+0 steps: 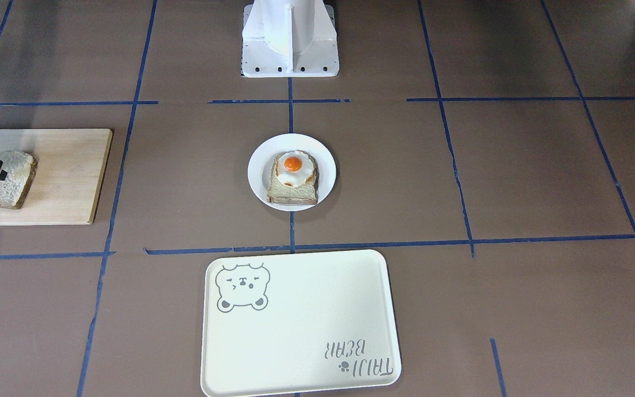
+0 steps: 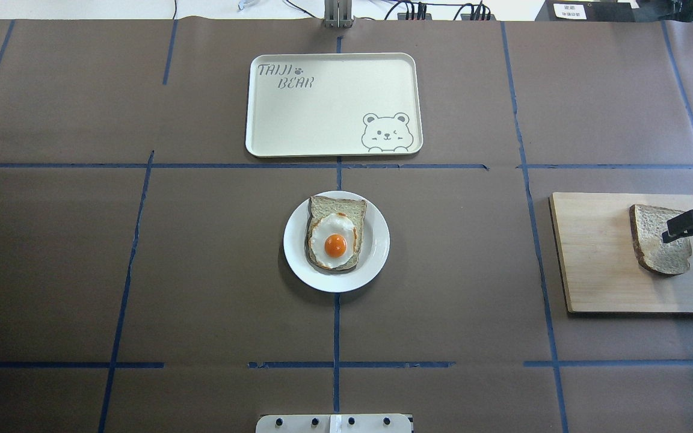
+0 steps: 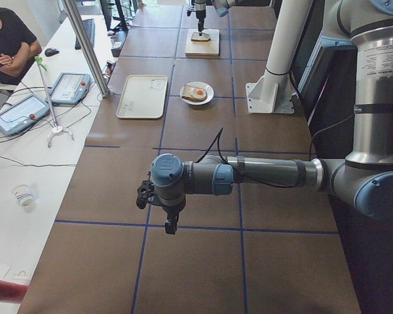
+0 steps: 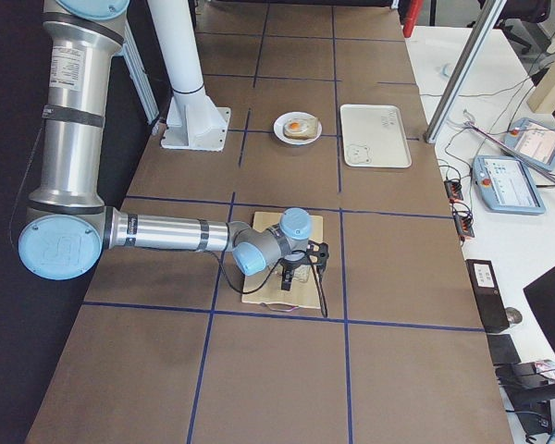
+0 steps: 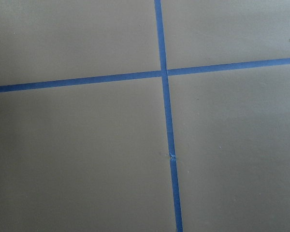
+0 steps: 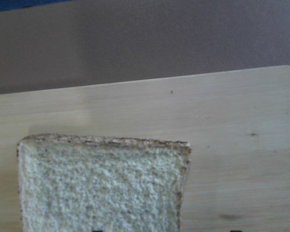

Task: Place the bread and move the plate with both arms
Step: 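Lower the right gripper onto the bread slice on the wooden board and grasp it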

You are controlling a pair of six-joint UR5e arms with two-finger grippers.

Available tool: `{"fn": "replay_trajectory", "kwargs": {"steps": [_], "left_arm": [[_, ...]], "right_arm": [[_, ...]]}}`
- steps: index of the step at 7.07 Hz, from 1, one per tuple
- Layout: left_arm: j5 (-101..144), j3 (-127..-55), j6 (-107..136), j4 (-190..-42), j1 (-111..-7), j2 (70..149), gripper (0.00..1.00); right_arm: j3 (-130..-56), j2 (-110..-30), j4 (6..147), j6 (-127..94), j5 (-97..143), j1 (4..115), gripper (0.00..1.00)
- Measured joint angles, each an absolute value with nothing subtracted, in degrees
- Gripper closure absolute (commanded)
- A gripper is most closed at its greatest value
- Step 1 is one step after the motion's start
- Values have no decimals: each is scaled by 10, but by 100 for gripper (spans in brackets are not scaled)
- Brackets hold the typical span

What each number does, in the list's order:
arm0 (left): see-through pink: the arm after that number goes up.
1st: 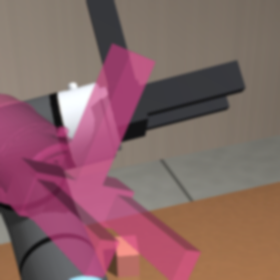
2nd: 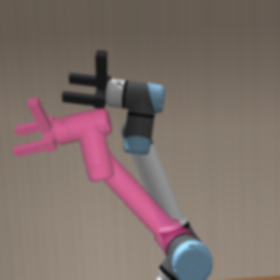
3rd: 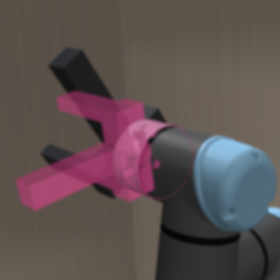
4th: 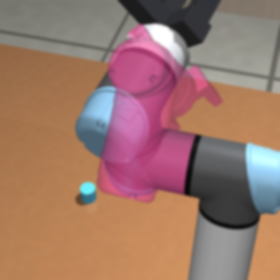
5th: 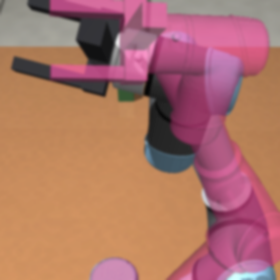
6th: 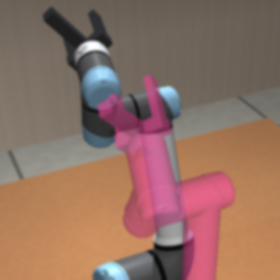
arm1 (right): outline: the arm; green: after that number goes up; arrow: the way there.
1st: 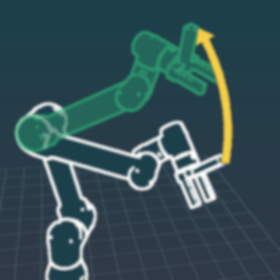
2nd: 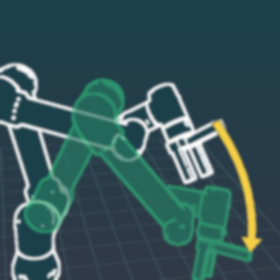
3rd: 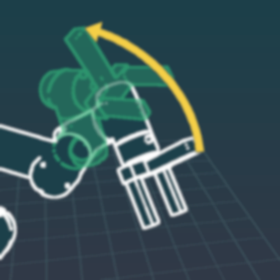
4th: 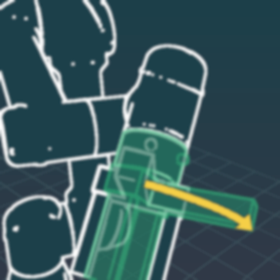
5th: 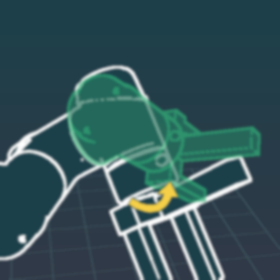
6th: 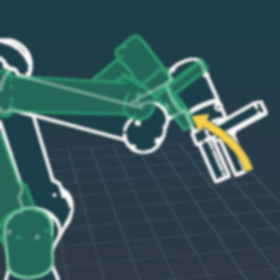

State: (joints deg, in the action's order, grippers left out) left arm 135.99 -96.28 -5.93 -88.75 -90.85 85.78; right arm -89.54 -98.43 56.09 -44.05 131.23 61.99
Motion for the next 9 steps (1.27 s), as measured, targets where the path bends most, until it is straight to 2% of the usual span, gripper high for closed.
{"fn": "replay_trajectory", "kwargs": {"steps": [2,4,5,6,9], "left_arm": [[1360,-964,-60,-888,-909,858,0],[1361,-966,-60,-888,-909,858,0],[1360,-967,-60,-888,-909,858,0],[1360,-967,-60,-888,-909,858,0],[1360,-967,-60,-888,-909,858,0]], "right_arm": [[-894,-984,561,-441,1312,620,70],[-897,-983,561,-439,1312,620,84],[-897,-984,561,-437,1312,620,96],[-898,-984,561,-437,1312,621,100],[-910,-985,561,-441,1316,622,100]]}}
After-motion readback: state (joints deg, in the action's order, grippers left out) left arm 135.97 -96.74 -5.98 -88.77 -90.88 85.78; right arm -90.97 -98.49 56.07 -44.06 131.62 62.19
